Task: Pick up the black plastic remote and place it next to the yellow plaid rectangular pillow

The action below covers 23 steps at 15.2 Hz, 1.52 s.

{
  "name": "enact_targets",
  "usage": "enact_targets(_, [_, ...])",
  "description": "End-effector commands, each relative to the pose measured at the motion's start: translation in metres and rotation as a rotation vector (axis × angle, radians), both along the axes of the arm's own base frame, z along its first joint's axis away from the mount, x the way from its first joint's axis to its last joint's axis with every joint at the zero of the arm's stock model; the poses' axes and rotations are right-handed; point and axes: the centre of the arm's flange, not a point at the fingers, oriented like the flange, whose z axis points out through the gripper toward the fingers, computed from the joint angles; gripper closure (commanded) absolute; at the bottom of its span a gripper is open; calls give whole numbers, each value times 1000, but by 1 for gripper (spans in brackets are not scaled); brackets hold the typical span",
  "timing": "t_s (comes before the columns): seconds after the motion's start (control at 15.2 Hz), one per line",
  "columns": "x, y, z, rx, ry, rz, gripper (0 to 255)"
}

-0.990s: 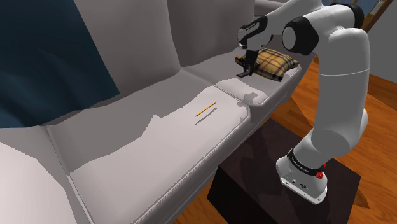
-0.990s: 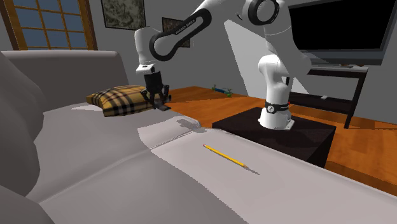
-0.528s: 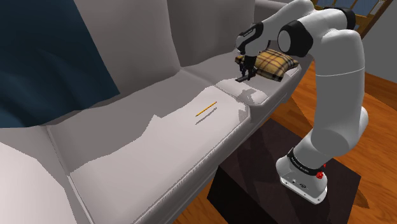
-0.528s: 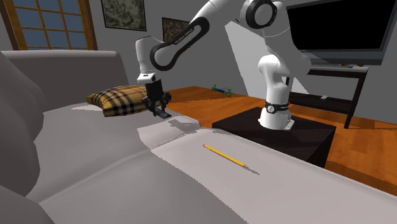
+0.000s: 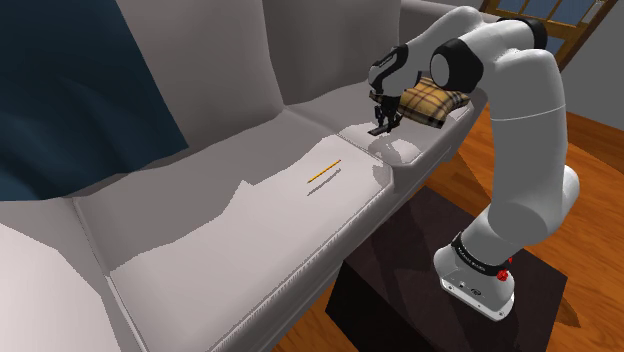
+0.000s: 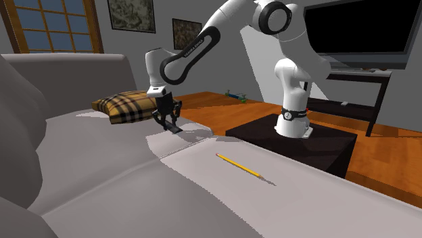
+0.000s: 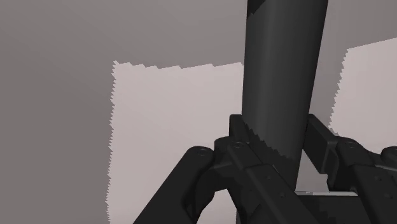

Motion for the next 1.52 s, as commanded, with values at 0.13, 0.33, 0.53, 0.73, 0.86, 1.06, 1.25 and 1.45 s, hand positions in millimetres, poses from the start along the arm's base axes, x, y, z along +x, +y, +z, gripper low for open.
enact_targets(0.13, [0,0,-1,0,-1,0,255])
enact_targets(0.33, [0,0,-1,0,-1,0,0])
enact_targets(0.53, [0,0,-1,0,-1,0,0])
enact_targets(0.73, [2,0,13,0,-1,0,0])
enact_targets(0.86, [5,0,39,0,-1,0,0])
enact_targets(1.06, [6,0,49,0,-1,0,0])
enact_targets(1.25, [6,0,49,0,-1,0,0])
enact_targets(1.45, [6,0,49,0,-1,0,0])
